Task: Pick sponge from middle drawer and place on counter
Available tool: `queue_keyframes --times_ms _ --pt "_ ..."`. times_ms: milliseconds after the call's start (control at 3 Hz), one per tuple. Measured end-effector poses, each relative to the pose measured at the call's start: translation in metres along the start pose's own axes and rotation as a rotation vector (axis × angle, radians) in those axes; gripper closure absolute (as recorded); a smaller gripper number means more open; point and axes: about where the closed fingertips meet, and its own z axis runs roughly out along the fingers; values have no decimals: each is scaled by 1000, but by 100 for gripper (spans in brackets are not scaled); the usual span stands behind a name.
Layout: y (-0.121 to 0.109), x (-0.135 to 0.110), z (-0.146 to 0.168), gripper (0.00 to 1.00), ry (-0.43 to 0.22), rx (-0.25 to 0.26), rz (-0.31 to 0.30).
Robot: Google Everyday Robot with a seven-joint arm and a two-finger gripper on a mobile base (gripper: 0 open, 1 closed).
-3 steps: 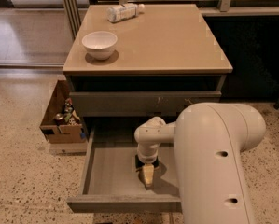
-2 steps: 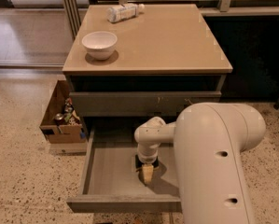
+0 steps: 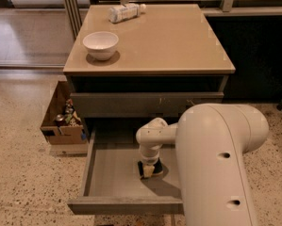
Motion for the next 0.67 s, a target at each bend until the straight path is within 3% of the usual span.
queue_keyframes --times_ms 333,667 --pt "0 0 0 87 0 0 0" --pt "0 0 0 100 0 0 0"
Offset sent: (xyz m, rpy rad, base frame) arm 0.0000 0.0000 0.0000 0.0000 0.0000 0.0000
